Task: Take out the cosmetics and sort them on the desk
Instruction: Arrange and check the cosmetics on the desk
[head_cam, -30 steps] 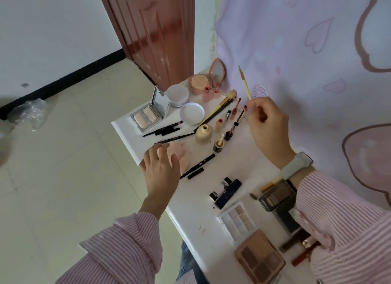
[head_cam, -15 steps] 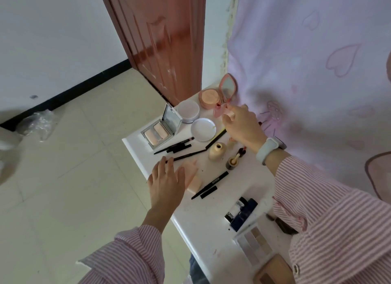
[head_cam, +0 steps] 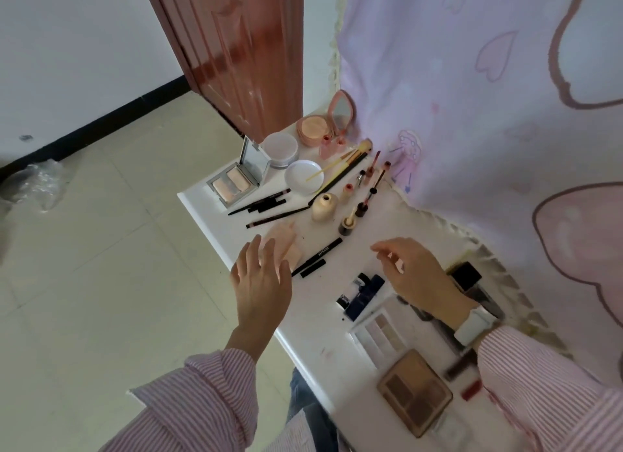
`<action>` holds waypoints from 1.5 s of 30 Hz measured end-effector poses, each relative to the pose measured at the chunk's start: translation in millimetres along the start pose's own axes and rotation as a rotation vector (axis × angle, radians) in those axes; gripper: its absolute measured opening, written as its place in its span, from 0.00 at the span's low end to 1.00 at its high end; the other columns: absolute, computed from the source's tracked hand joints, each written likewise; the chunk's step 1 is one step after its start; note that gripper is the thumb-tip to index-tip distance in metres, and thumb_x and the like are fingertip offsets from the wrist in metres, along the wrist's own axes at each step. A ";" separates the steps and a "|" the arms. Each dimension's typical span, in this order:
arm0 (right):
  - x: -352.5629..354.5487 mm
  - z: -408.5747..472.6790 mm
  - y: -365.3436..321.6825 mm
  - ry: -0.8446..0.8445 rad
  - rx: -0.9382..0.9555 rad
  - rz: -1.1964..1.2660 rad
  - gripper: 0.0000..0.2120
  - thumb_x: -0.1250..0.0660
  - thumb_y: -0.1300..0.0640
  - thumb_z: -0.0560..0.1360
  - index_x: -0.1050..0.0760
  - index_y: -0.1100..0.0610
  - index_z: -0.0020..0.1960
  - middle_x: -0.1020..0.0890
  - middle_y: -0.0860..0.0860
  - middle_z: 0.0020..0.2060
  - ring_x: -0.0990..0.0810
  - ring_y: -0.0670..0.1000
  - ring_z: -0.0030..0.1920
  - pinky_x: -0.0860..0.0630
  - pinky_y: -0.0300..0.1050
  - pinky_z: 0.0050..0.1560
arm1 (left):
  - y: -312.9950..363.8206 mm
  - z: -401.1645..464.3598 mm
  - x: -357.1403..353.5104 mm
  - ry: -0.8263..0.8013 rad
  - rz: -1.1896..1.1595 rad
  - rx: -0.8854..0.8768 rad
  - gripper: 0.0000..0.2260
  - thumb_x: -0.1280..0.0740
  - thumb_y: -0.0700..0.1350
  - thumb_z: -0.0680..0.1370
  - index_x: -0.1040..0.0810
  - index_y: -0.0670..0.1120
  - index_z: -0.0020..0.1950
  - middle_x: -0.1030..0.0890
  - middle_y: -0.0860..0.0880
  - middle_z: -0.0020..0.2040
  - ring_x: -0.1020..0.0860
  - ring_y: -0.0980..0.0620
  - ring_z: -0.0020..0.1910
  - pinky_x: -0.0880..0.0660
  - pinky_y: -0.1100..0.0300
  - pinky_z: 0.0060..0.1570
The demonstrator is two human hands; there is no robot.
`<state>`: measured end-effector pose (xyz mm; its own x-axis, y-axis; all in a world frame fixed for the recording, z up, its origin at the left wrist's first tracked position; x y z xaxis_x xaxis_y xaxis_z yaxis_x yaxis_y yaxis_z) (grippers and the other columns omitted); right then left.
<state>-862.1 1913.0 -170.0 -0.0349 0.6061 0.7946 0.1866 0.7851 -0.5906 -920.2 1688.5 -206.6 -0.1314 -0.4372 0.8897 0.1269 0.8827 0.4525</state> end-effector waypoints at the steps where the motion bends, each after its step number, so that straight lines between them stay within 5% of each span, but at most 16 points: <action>1: -10.1 -8.6 -0.5 -0.036 0.048 -0.053 0.11 0.39 0.62 0.76 0.24 0.56 0.57 0.21 0.50 0.49 0.26 0.45 0.48 0.27 0.39 0.50 | 3.7 -9.4 -0.1 0.017 -0.005 -0.022 0.18 0.35 0.43 0.76 0.30 0.41 0.66 0.32 0.40 0.68 0.35 0.39 0.68 0.38 0.42 0.64; 5: -40.9 -24.6 -6.7 -0.159 0.118 -0.272 0.17 0.39 0.52 0.76 0.30 0.52 0.64 0.28 0.50 0.60 0.32 0.53 0.61 0.33 0.49 0.57 | 12.0 -46.6 -5.9 0.055 -0.001 -0.071 0.20 0.31 0.38 0.72 0.27 0.37 0.63 0.27 0.36 0.63 0.30 0.35 0.63 0.32 0.39 0.59; 9: -67.6 -19.9 -9.0 -0.291 0.000 -0.417 0.28 0.40 0.38 0.71 0.40 0.48 0.68 0.36 0.50 0.63 0.38 0.55 0.63 0.39 0.53 0.59 | 15.0 -75.8 -16.4 0.048 0.047 -0.103 0.20 0.28 0.37 0.69 0.25 0.37 0.60 0.25 0.36 0.61 0.26 0.35 0.60 0.28 0.40 0.56; 17: -78.3 -13.6 -26.1 -0.173 0.051 -0.511 0.18 0.43 0.48 0.73 0.31 0.53 0.61 0.31 0.51 0.59 0.35 0.55 0.60 0.45 0.54 0.61 | 8.0 -92.2 -31.7 -0.022 0.109 -0.064 0.18 0.30 0.43 0.72 0.24 0.41 0.61 0.26 0.42 0.64 0.30 0.40 0.65 0.33 0.41 0.60; 20: -55.3 -17.9 -43.0 0.068 0.172 -0.280 0.14 0.37 0.52 0.73 0.25 0.56 0.56 0.25 0.52 0.54 0.29 0.55 0.57 0.42 0.52 0.59 | 3.0 -91.6 -33.9 -0.056 0.104 -0.037 0.19 0.35 0.47 0.75 0.28 0.45 0.65 0.30 0.47 0.68 0.35 0.45 0.69 0.38 0.43 0.65; 22: -36.6 -23.2 -45.2 0.181 0.138 0.124 0.09 0.37 0.54 0.74 0.23 0.58 0.49 0.21 0.53 0.46 0.25 0.55 0.47 0.32 0.48 0.51 | 1.0 -91.4 -35.3 -0.070 0.097 -0.015 0.19 0.37 0.49 0.76 0.29 0.47 0.67 0.32 0.49 0.70 0.38 0.47 0.70 0.42 0.45 0.68; 25: -43.3 -28.3 -19.8 0.032 -0.418 0.941 0.17 0.47 0.47 0.79 0.26 0.56 0.45 0.17 0.53 0.38 0.20 0.51 0.36 0.25 0.40 0.36 | 5.1 -90.8 -25.3 0.013 -0.058 0.023 0.15 0.35 0.45 0.76 0.25 0.44 0.62 0.25 0.47 0.63 0.30 0.46 0.64 0.40 0.48 0.66; 27: -52.8 -41.7 -12.1 -0.022 -0.619 1.254 0.20 0.51 0.44 0.80 0.29 0.58 0.47 0.16 0.54 0.34 0.18 0.53 0.32 0.24 0.38 0.30 | 12.6 -92.7 -16.7 0.078 -0.218 0.029 0.13 0.35 0.42 0.76 0.24 0.42 0.60 0.23 0.46 0.58 0.26 0.46 0.58 0.35 0.52 0.61; 31: -59.2 -62.9 -0.2 0.007 -0.640 1.252 0.18 0.46 0.46 0.79 0.29 0.60 0.48 0.17 0.56 0.39 0.18 0.52 0.40 0.21 0.42 0.41 | 33.7 -98.4 -7.2 0.074 -0.474 0.011 0.12 0.36 0.45 0.78 0.25 0.45 0.60 0.22 0.52 0.52 0.23 0.57 0.47 0.29 0.66 0.46; 34: -66.0 -76.1 4.3 0.023 -0.656 1.200 0.16 0.42 0.46 0.78 0.28 0.57 0.39 0.26 0.51 0.30 0.27 0.47 0.33 0.29 0.39 0.38 | 53.0 -101.7 -13.1 -0.077 -0.529 -0.083 0.14 0.36 0.51 0.76 0.27 0.50 0.61 0.23 0.60 0.45 0.24 0.64 0.43 0.30 0.73 0.43; 37: -69.9 -84.5 -6.9 -0.005 -0.628 1.296 0.14 0.40 0.51 0.78 0.29 0.57 0.37 0.30 0.48 0.24 0.31 0.45 0.27 0.31 0.39 0.33 | 62.1 -108.1 -16.1 -0.117 -0.495 -0.153 0.14 0.33 0.52 0.74 0.25 0.50 0.59 0.24 0.60 0.41 0.25 0.66 0.40 0.28 0.73 0.42; 40: -61.0 -89.8 -14.6 -0.024 -0.539 1.111 0.12 0.40 0.56 0.78 0.32 0.57 0.36 0.30 0.46 0.20 0.34 0.44 0.23 0.34 0.35 0.26 | 61.4 -113.8 -10.3 -0.045 -0.407 -0.180 0.12 0.36 0.50 0.77 0.25 0.44 0.55 0.25 0.56 0.36 0.26 0.58 0.33 0.26 0.62 0.36; 43: -49.7 -91.0 -22.9 -0.049 -0.398 1.005 0.09 0.40 0.58 0.78 0.30 0.58 0.39 0.30 0.45 0.19 0.34 0.40 0.20 0.36 0.31 0.24 | 62.9 -120.6 -9.4 -0.082 -0.372 -0.221 0.10 0.44 0.53 0.79 0.29 0.48 0.43 0.32 0.57 0.28 0.32 0.58 0.26 0.38 0.69 0.27; 45: -42.9 -93.4 -30.9 -0.037 -0.278 0.932 0.05 0.40 0.60 0.77 0.29 0.58 0.42 0.29 0.45 0.23 0.32 0.39 0.22 0.34 0.30 0.25 | 59.6 -121.1 -8.1 -0.118 -0.550 -0.123 0.13 0.44 0.47 0.80 0.34 0.52 0.35 0.34 0.56 0.25 0.34 0.57 0.25 0.39 0.68 0.27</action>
<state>-774.7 1850.7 -172.7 0.2141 0.9766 0.0176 0.3799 -0.0667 -0.9226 -792.5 1723.7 -179.6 -0.3187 -0.7975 0.5122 0.1216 0.5016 0.8565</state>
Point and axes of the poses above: each hand's wrist, its own z-axis towards the middle knuckle, its own x-axis out of the back of the hand, y = z × x, the point moved 7 cm from there along z, towards the middle knuckle
